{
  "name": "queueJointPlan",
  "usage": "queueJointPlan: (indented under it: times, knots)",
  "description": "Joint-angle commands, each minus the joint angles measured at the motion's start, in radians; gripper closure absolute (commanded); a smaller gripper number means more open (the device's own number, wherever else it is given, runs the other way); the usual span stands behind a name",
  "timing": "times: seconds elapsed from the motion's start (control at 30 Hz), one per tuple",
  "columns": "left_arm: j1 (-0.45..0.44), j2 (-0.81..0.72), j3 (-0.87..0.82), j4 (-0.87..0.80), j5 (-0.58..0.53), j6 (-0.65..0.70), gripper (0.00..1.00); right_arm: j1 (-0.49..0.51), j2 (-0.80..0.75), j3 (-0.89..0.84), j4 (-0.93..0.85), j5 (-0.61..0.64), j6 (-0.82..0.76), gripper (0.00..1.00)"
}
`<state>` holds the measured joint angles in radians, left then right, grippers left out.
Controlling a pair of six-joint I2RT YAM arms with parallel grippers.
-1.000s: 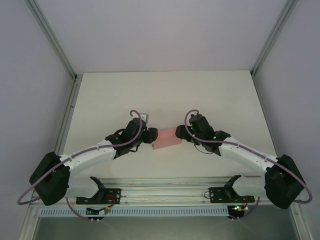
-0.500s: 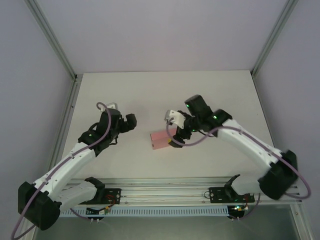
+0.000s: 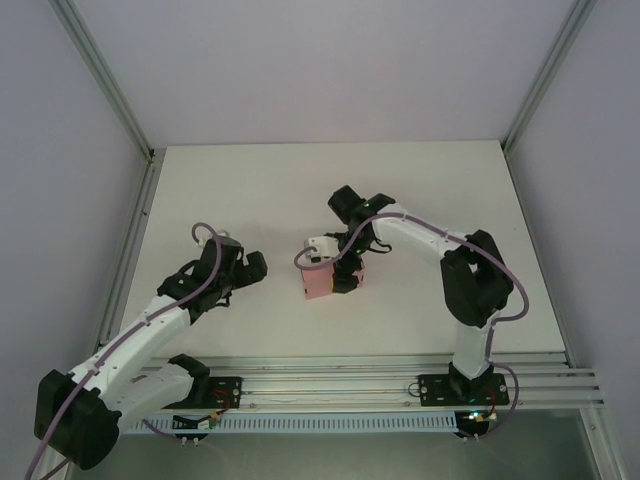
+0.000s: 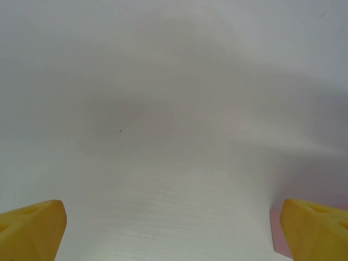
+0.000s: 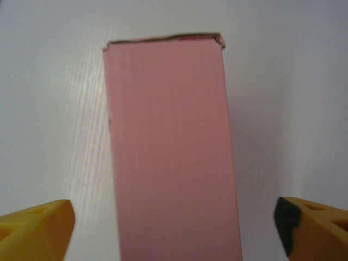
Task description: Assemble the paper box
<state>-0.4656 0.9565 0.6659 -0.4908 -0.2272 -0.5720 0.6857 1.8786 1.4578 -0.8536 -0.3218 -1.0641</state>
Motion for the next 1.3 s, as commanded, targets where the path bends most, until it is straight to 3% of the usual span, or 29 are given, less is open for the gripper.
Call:
queueJointPlan:
  times: [0.0,0.1,0.17,0.4,0.6,0.67,0.73,0.9,1.1,1.23,1.27]
  knots:
    - [0.009,-0.032,-0.042,0.005,0.019,-0.032,0.00,0.012,0.012,0.013,-0.004,0.005,-0.031,0.22]
    - [0.009,-0.051,-0.055,0.004,-0.005,-0.052,0.00,0.031,0.013,-0.014,-0.001,0.048,-0.039,0.42]
    - [0.008,-0.063,-0.062,0.013,0.008,-0.056,0.00,0.031,-0.004,-0.038,0.067,0.075,-0.004,0.63]
    - [0.010,-0.090,-0.074,0.004,0.026,-0.066,0.00,0.031,-0.095,-0.099,0.250,0.182,0.059,0.63]
    - [0.010,-0.131,-0.087,-0.016,-0.006,-0.078,0.00,0.032,-0.125,-0.297,0.814,0.709,0.074,0.61]
    - [0.010,-0.140,-0.094,-0.016,-0.008,-0.078,0.00,0.031,-0.106,-0.339,0.952,0.823,0.083,0.63]
    - [0.010,-0.144,-0.092,-0.025,-0.010,-0.069,0.00,0.032,-0.099,-0.354,0.962,0.834,0.139,0.59]
    - [0.010,-0.146,-0.068,-0.058,-0.023,-0.052,0.00,0.050,-0.135,-0.399,0.888,0.727,0.293,0.50]
    - [0.010,-0.147,-0.070,-0.050,-0.020,-0.055,0.00,0.091,-0.190,-0.455,0.766,0.647,0.366,0.23]
    - [0.008,-0.145,-0.053,-0.057,-0.023,-0.043,0.00,0.104,-0.298,-0.476,0.658,0.451,0.447,0.10]
    - [0.010,-0.143,-0.047,-0.056,-0.022,-0.035,0.00,0.104,-0.329,-0.478,0.632,0.380,0.464,0.02]
